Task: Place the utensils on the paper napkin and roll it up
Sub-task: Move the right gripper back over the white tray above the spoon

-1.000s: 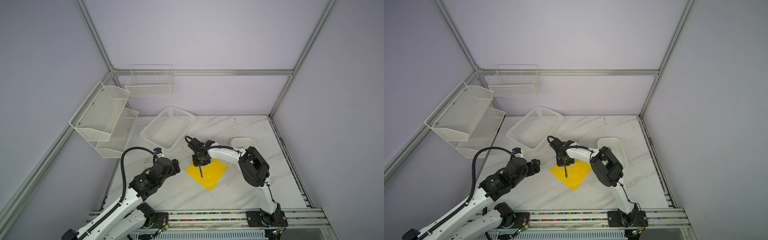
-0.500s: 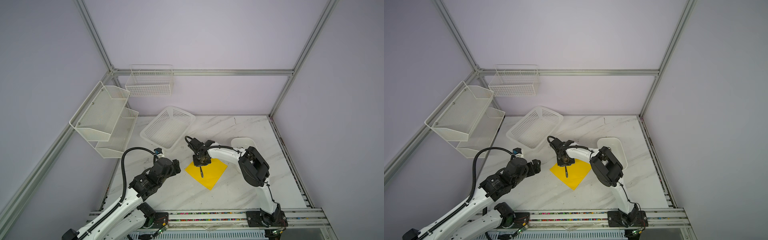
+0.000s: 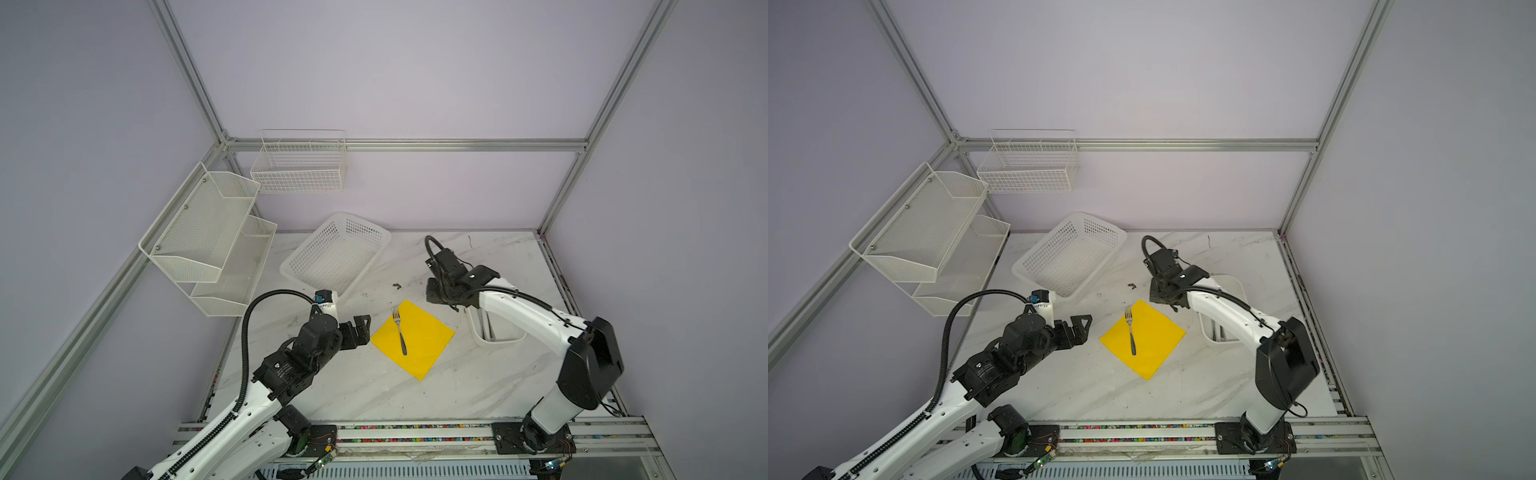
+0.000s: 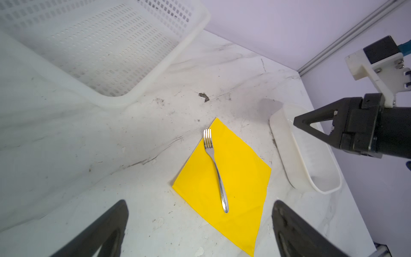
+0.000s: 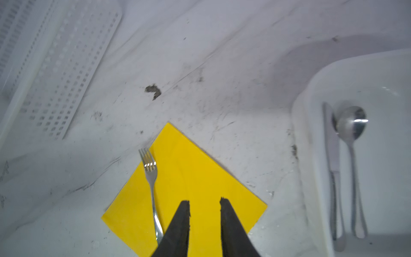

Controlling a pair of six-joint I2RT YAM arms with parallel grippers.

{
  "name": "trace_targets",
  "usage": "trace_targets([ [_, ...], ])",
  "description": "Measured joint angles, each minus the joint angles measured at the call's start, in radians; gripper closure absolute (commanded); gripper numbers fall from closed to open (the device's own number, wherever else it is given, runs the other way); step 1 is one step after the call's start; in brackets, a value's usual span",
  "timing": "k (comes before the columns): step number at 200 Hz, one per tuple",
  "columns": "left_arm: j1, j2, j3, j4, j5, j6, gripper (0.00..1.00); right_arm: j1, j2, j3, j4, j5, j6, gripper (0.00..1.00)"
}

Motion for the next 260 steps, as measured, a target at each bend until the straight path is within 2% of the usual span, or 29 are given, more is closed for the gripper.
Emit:
trace_targets([
  [18,0.000,0.066,0.000,0.071,0.090,0.016,0.00,-0.157,-0.092,-0.106,0.021,-0.014,-0.028,0.73],
  [38,0.000,0.183,0.003,0.132,0.185,0.023,0.00,-0.300,-0.122,-0.182,0.026,-0.051,-0.077,0.73],
  [77,-0.042,0.428,0.057,0.148,0.298,0.036,0.00,-0.448,-0.042,-0.233,0.031,-0.134,-0.184,0.75],
  [156,-0.166,0.703,0.303,0.191,0.377,0.087,0.00,-0.463,0.227,-0.154,0.011,-0.177,-0.287,0.79],
  [202,-0.186,0.806,0.372,0.190,0.419,0.103,0.00,-0.463,0.262,-0.127,-0.011,-0.190,-0.315,0.82],
  [260,-0.186,0.822,0.404,0.189,0.433,0.114,0.00,-0.463,0.271,-0.124,-0.013,-0.198,-0.321,0.82],
])
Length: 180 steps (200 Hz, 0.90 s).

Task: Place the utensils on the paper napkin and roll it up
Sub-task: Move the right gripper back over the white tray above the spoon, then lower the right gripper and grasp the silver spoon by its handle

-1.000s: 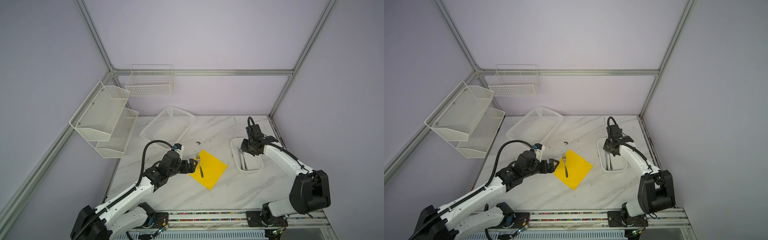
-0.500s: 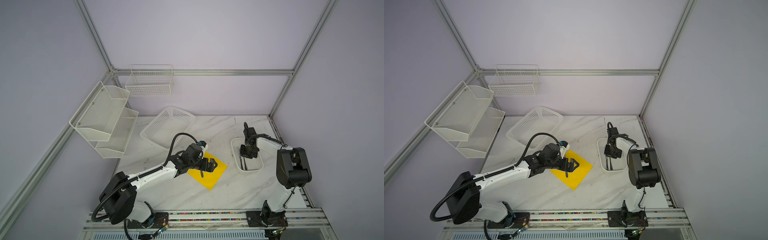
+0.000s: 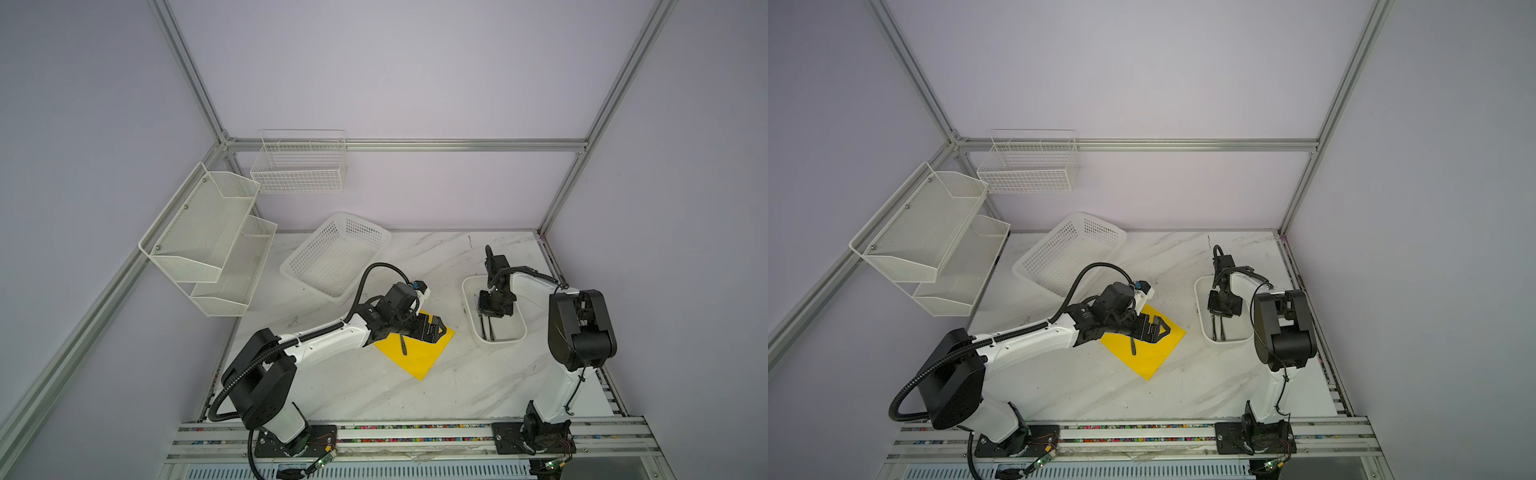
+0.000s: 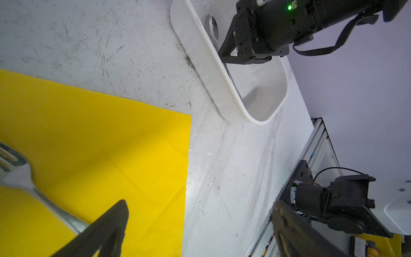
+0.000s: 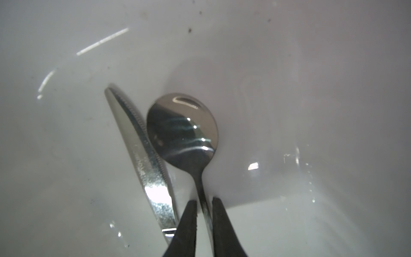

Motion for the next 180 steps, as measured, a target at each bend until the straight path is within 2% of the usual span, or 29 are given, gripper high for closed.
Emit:
trace_targets([
  [109,0.000,-0.033,0.000,-0.014,-0.021,-0.001,0.00,0.000,-0.006,-0.018,-0.015,-0.004,0.005,0.83],
  [180,0.000,-0.033,0.000,-0.021,-0.030,-0.001,0.00,0.000,0.014,0.003,-0.013,-0.002,-0.023,0.89],
])
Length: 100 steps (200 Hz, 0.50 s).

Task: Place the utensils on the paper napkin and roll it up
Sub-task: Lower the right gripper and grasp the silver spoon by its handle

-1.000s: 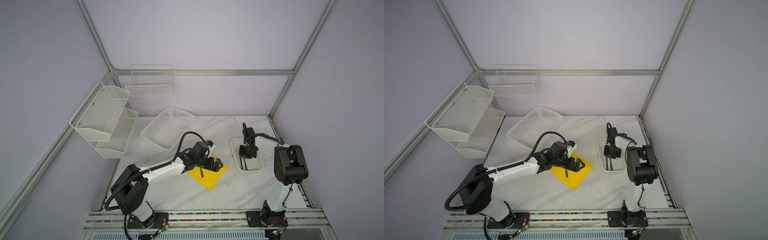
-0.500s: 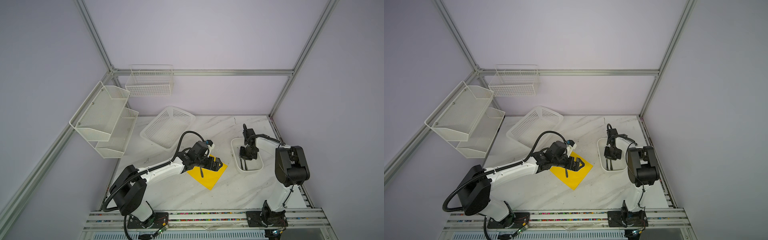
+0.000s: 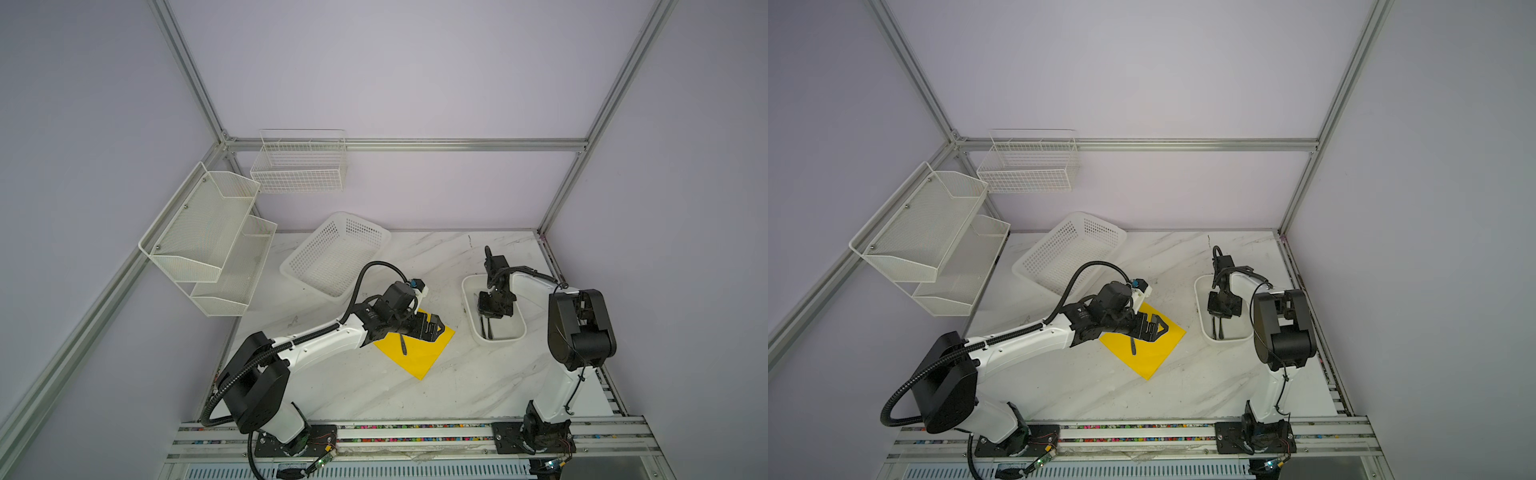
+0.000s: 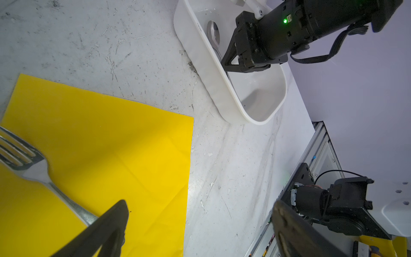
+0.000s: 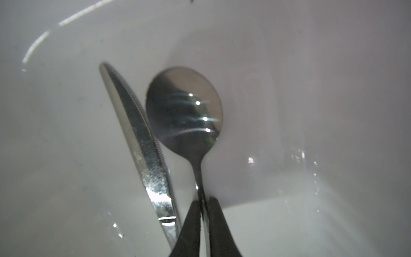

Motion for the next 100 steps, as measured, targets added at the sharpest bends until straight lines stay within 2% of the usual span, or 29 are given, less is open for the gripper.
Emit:
trace_targets([
  [17,0.000,0.000,0.000,0.000,-0.004,0.000,0.00,0.000,0.001,0.002,0.001,0.002,-0.006,0.93],
  [70,0.000,-0.020,0.000,0.000,-0.007,0.000,0.00,0.006,-0.008,0.002,0.000,0.023,-0.011,0.95],
  [100,0.000,-0.026,0.000,0.000,-0.008,0.000,0.00,0.009,-0.017,0.002,0.008,0.080,-0.011,0.95],
])
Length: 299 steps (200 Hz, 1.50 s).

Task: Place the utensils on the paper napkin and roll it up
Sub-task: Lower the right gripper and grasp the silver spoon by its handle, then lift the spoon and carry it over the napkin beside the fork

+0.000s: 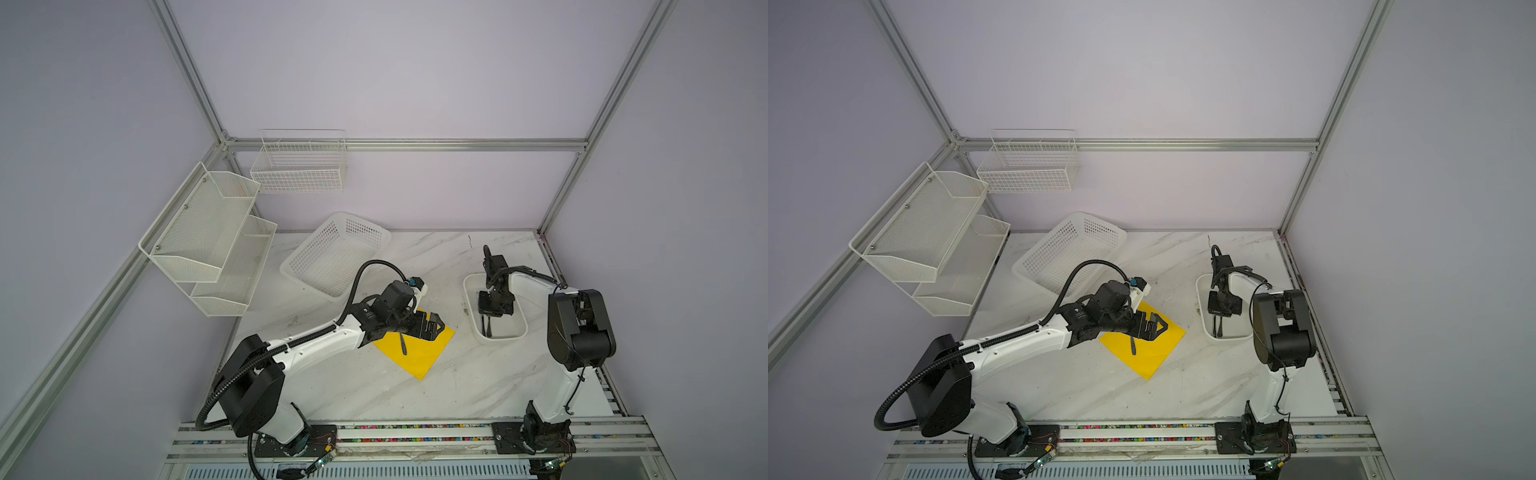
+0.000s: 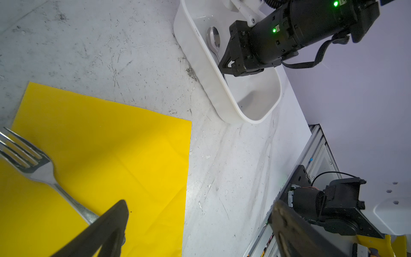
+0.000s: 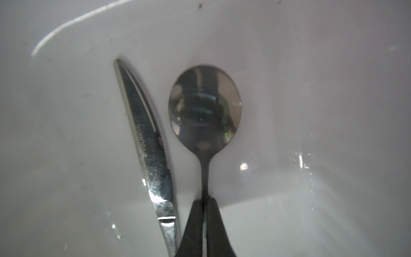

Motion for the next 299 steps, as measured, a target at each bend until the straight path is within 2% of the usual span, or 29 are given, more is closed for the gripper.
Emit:
trace_targets([
  [35,0.000,-0.006,0.000,0.000,-0.003,0.000,0.00,-0.004,-0.041,0.006,-0.015,0.057,0.001,0.95],
  [83,0.000,-0.014,0.000,0.000,-0.010,0.000,0.00,-0.004,-0.143,0.057,-0.048,0.073,0.002,0.95],
  [145,0.000,-0.052,0.000,-0.001,-0.057,-0.002,0.00,0.023,-0.227,0.069,-0.087,-0.039,0.006,0.95],
  [171,0.000,-0.116,-0.021,0.002,-0.119,-0.011,0.00,0.100,-0.234,0.079,-0.093,-0.084,0.023,0.95],
  [214,0.003,-0.246,-0.094,0.005,-0.237,-0.059,0.00,0.288,-0.224,0.107,-0.078,-0.137,0.074,0.95],
  [252,0.018,-0.312,-0.174,-0.007,-0.304,-0.109,0.00,0.428,-0.143,0.130,-0.032,-0.177,0.126,0.95],
  [299,0.031,-0.449,-0.262,-0.049,-0.386,-0.145,0.01,0.542,-0.031,0.131,0.018,-0.213,0.182,0.95],
])
